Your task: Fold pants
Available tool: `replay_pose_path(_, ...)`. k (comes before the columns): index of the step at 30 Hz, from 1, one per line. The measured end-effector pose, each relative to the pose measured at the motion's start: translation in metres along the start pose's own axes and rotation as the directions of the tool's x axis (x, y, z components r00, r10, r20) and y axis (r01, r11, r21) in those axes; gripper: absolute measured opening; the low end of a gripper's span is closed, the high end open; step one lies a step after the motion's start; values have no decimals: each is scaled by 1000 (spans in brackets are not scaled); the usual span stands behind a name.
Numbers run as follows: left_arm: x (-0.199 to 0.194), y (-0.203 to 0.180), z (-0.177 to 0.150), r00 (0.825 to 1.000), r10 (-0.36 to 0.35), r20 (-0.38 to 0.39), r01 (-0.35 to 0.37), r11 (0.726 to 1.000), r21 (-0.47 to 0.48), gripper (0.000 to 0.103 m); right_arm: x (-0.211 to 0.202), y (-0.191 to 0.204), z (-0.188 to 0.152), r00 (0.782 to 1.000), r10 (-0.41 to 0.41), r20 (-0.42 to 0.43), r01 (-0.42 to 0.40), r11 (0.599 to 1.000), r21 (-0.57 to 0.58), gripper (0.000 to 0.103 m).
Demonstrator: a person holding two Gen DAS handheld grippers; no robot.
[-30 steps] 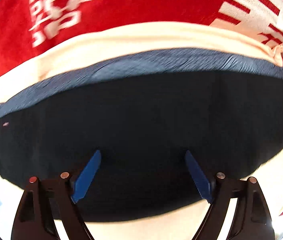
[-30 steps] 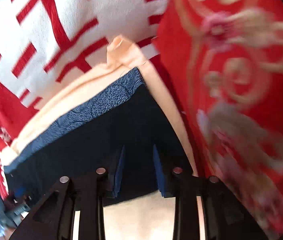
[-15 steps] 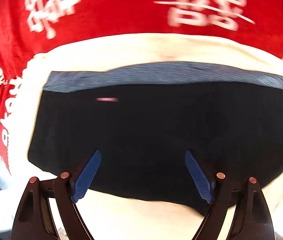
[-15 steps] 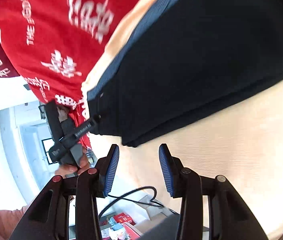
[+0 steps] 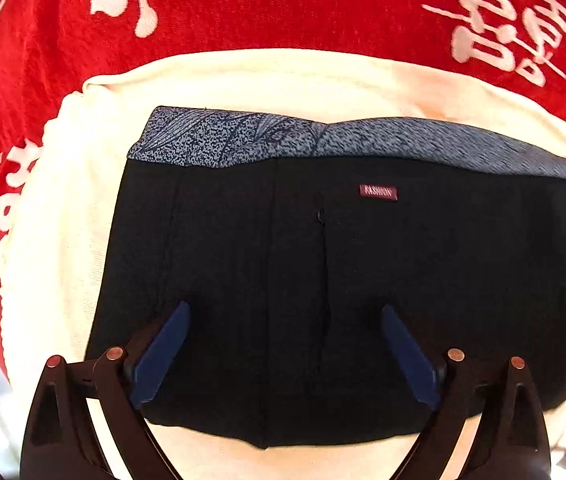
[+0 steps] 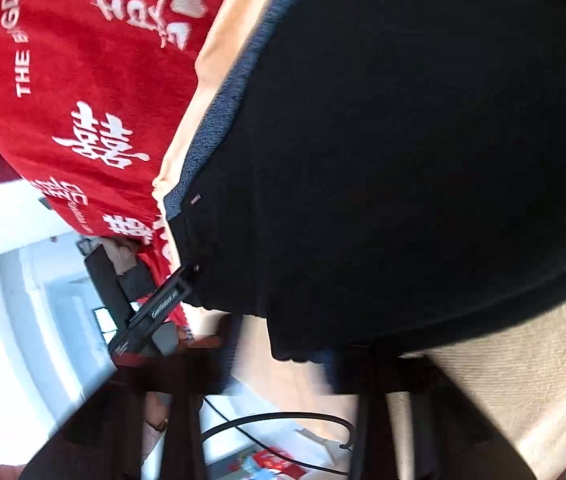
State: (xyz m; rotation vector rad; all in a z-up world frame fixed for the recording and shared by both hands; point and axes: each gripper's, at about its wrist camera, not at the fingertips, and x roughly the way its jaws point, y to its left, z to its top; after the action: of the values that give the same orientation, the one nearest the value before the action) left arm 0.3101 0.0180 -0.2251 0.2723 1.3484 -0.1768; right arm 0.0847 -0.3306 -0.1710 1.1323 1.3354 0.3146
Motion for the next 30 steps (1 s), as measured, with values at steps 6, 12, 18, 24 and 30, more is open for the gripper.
replay_pose_path(6,0,6,-19,1000,-3,21,0,989,147,97,19,-18,-22,989,-140,-58,139,990,-25,10)
replay_pose_path(12,-10,5,-7,999,36,-30,-32,991,132,97,-35,-6,-27,980,-190,-57,185,980,-75,46)
replay_pose_path(18,-25,-25,28,998,-3,58,-8,981,193,97,-85,29,53,941,-306,143,328,929,-170,46)
replay_pose_path(24,16,-37,79,995,71,73,-81,986,143,97,-29,40,116,893,-435,116,450,857,-250,39)
replay_pose_path(30,41,-11,85,995,15,97,-27,992,122,103,-24,33,154,708,-641,296,706,632,-321,8)
